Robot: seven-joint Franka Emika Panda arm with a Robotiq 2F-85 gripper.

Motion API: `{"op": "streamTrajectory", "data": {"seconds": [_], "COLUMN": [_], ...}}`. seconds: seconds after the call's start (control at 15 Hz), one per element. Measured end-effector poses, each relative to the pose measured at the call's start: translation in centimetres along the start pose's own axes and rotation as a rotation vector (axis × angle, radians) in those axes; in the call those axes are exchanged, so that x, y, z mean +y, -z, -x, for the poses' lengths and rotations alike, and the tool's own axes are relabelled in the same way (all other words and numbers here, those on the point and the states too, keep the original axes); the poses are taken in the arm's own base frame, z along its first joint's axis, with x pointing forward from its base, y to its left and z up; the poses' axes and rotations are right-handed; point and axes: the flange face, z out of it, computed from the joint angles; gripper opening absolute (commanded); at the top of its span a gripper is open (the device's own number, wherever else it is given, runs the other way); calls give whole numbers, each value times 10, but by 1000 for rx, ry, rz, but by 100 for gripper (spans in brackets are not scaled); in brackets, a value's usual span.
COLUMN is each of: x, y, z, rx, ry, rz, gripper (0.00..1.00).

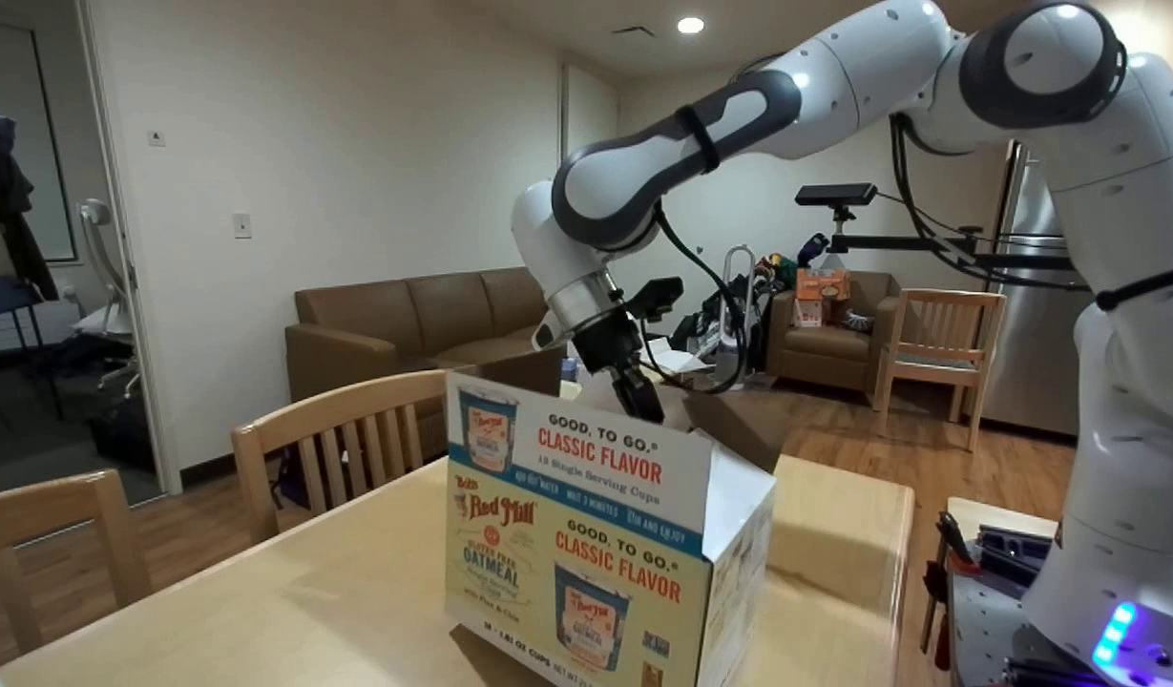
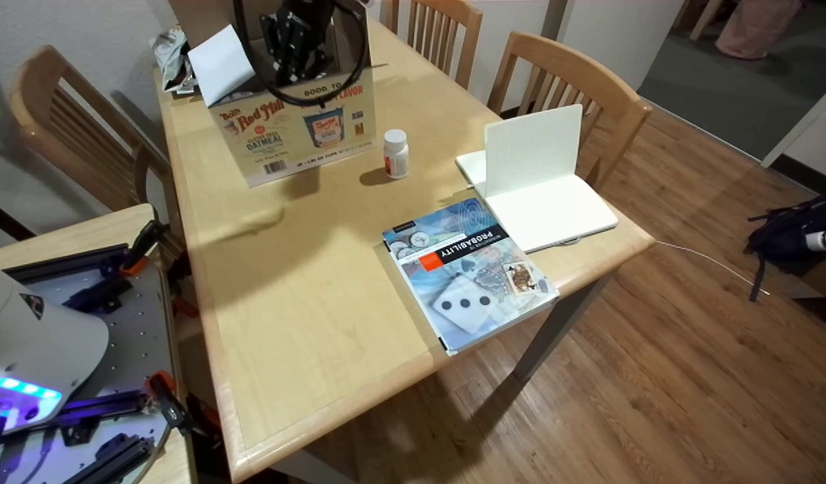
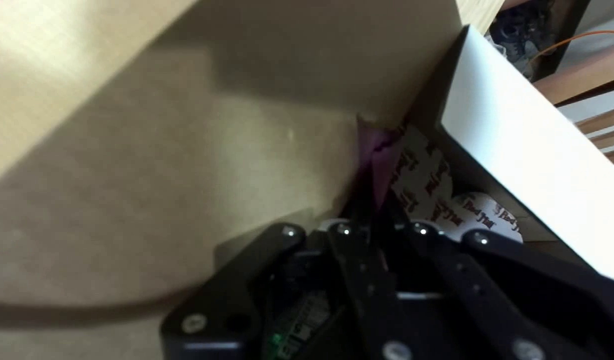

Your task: Pick up the cloth from the table and put it in the carton box

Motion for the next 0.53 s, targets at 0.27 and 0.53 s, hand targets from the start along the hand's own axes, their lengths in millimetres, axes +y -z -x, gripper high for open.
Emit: {"op": "streamTrajectory", "data": {"seconds": [0.27, 0.53], "x": [6, -11], "y": [-23, -42], "z": [9, 3], "rx": [67, 108], "ry": [20, 92], "rz": [-70, -116], "gripper": [4, 4]}}
